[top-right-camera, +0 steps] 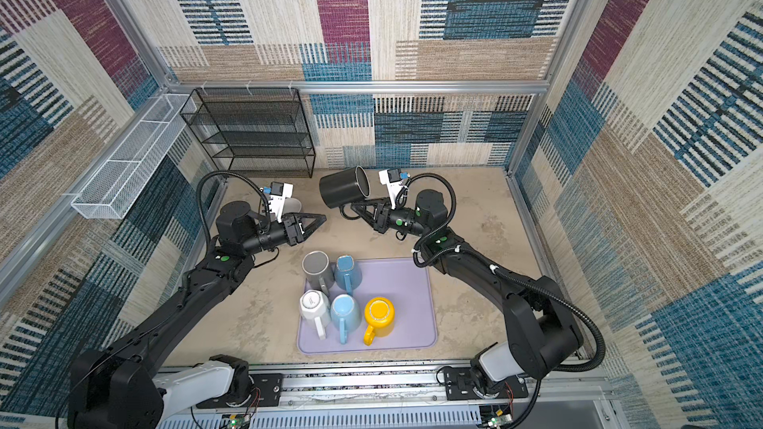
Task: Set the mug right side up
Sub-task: 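Reach the left gripper to the black mug and grasp it beside the right gripper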
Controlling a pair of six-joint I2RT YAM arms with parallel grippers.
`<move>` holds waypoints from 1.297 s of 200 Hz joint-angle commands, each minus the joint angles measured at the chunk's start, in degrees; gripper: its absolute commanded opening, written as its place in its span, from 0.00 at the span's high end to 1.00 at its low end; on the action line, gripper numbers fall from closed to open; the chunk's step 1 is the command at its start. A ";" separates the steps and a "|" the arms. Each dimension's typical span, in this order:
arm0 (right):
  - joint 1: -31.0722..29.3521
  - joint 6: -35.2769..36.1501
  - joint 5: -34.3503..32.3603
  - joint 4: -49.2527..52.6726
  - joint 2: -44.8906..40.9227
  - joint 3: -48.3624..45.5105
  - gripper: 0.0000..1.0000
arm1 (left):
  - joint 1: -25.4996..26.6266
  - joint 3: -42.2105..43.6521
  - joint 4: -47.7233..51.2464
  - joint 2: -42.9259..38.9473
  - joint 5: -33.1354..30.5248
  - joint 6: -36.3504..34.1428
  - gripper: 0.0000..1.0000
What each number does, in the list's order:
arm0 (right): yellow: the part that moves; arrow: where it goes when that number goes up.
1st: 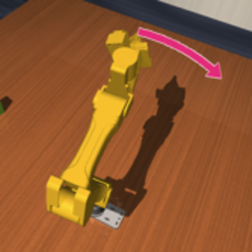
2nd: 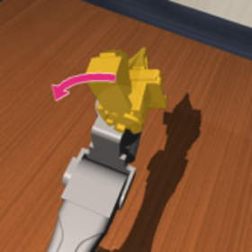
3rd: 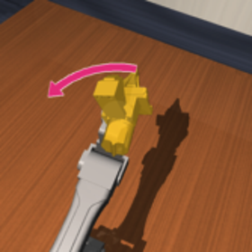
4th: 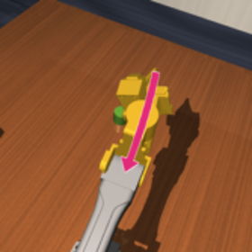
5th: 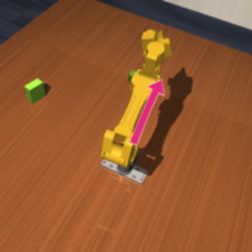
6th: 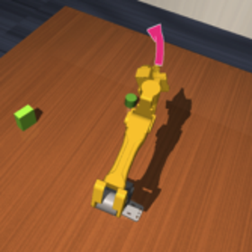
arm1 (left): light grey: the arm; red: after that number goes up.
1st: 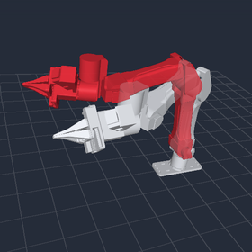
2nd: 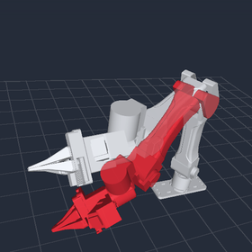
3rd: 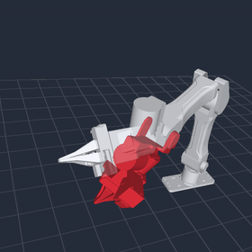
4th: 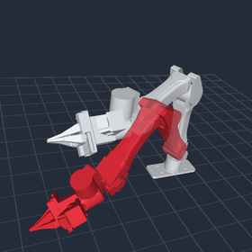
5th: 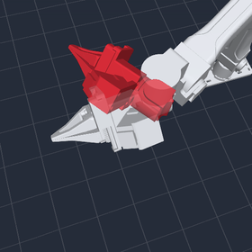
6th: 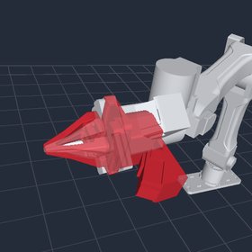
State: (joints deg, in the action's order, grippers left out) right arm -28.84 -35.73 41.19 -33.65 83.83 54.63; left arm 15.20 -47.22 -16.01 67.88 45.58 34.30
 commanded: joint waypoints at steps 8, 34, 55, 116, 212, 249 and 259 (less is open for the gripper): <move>0.05 -1.01 2.05 -8.60 -0.03 0.78 1.00 | 1.07 0.38 -7.71 0.41 3.49 1.93 0.62; -0.05 -1.55 3.01 -10.06 0.09 0.52 1.00 | 2.21 1.01 -11.15 0.65 3.83 2.53 0.62; 0.01 -1.72 3.71 -10.72 0.15 0.39 1.00 | 2.84 0.83 -13.15 1.22 4.25 3.14 0.61; -0.15 -2.38 5.65 -12.45 0.20 0.28 1.00 | 4.52 0.32 -18.49 3.88 5.03 5.77 0.61; -0.33 -4.76 6.49 -15.87 0.45 -0.67 1.00 | 5.49 0.47 -31.56 7.02 4.88 10.67 0.61; -0.79 -5.93 6.89 -17.72 1.02 -0.93 1.00 | 5.69 0.24 -33.57 7.77 4.77 11.79 0.61; -0.87 -6.09 6.80 -18.09 1.07 -0.95 1.00 | 5.73 0.20 -33.81 7.82 4.78 11.80 0.62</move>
State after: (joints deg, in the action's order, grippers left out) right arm -29.34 -40.47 46.87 -45.63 84.77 53.71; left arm 20.80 -46.61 -44.29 75.53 50.11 45.08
